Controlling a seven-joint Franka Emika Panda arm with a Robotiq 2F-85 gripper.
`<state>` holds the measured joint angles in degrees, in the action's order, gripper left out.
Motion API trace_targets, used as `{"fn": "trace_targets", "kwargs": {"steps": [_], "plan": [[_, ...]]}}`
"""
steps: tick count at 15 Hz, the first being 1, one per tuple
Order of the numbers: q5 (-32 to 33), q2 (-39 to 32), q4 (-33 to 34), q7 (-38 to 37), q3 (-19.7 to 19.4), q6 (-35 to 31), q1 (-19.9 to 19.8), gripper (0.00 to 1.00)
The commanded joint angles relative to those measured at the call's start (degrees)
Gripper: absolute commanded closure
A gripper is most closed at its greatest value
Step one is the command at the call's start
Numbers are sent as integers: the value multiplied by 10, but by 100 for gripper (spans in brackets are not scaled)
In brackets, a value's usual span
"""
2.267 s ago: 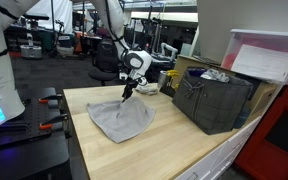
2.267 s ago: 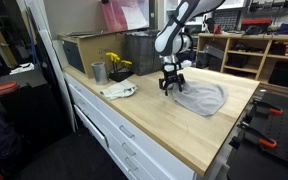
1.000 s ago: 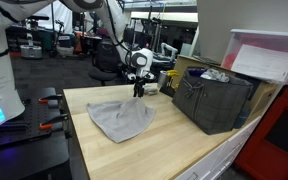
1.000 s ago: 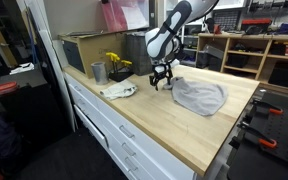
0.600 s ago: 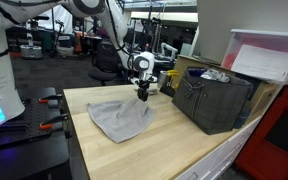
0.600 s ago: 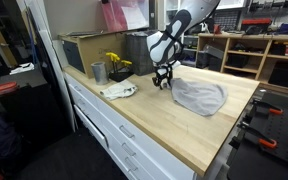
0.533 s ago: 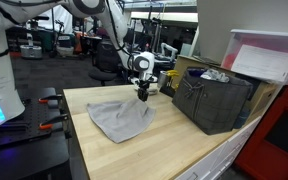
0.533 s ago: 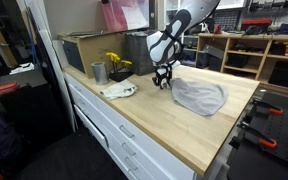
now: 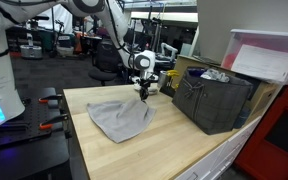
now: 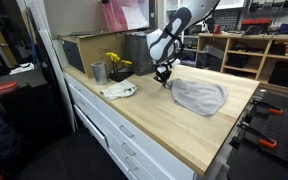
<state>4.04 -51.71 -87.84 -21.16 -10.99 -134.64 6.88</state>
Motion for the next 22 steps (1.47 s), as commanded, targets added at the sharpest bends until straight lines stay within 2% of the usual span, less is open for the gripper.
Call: {"fn": "trace_targets", "kwargs": {"steps": [1, 5, 9, 13, 18, 19, 20, 22], "plan": [[3, 62, -38, -12, -3, 53, 0, 100], [-69, 109, 1, 38, 59, 201, -50, 99], [-157, 114, 96, 5, 89, 342, -78, 99], [-223, 82, 199, -60, 96, 416, -86, 99], [-293, 23, 311, -190, 96, 445, -98, 99], [-294, 18, 324, -202, 96, 438, -100, 72], [-289, 14, 332, -212, 94, 428, -100, 71], [-273, 17, 330, -224, 86, 402, -103, 58]]}}
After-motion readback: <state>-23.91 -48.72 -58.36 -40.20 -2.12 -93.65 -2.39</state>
